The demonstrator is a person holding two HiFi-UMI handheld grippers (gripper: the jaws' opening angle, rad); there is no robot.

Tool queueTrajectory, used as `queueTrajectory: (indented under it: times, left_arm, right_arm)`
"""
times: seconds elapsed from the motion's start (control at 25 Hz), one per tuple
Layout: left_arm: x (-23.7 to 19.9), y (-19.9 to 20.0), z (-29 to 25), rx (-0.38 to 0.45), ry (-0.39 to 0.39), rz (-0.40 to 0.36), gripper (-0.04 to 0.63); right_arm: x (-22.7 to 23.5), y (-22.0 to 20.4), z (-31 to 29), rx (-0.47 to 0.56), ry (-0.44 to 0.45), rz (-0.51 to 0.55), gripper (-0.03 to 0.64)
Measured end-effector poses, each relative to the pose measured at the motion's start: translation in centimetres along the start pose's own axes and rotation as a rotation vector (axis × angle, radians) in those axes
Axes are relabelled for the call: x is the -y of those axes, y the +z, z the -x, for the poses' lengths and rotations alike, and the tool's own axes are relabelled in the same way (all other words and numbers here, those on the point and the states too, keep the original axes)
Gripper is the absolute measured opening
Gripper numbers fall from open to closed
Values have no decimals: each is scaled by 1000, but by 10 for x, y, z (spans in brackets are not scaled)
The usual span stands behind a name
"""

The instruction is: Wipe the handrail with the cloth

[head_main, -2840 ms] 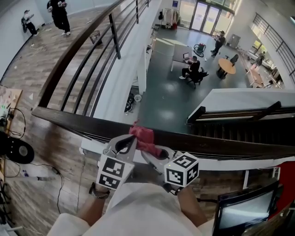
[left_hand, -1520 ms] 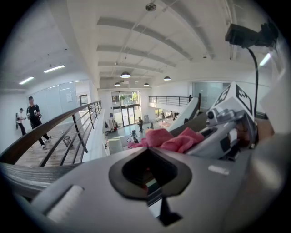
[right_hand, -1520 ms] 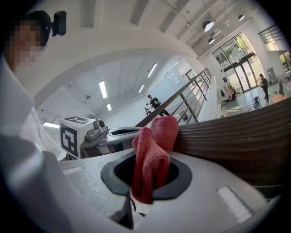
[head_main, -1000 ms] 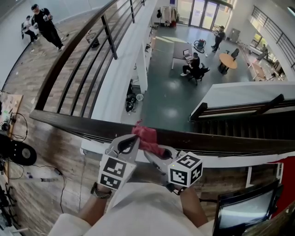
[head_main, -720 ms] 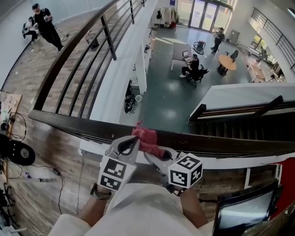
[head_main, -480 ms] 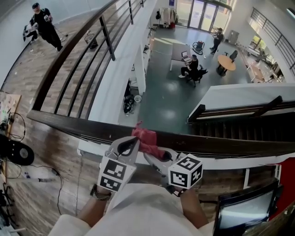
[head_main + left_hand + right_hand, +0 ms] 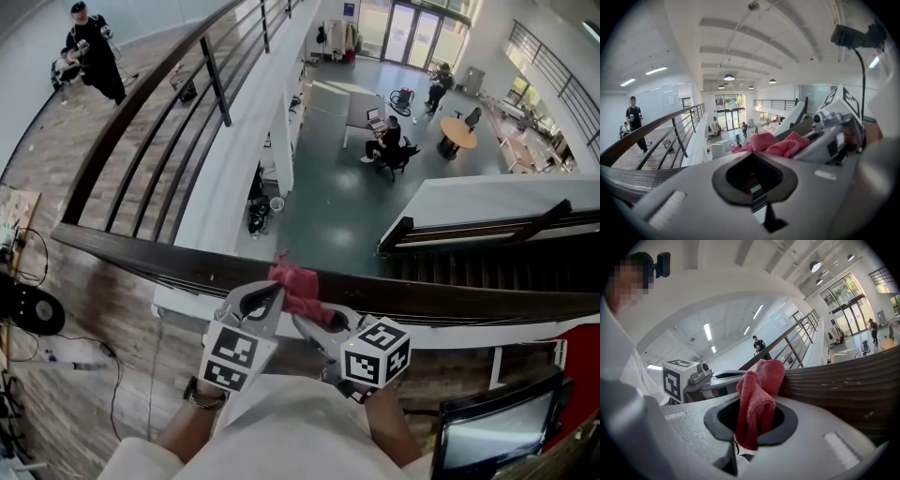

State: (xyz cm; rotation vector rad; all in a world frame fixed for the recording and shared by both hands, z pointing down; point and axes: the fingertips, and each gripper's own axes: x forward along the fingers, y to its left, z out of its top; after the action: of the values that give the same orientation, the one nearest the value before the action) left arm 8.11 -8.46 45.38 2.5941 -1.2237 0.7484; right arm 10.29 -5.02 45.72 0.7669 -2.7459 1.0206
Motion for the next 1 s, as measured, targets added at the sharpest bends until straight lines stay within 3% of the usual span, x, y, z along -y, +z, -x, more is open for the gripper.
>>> queueTrajectory:
  times: [1.0]
  left_arm:
    - [30, 10, -20, -17, 20, 8, 3]
  right_arm:
    - [17, -1, 33, -6, 13, 7, 61]
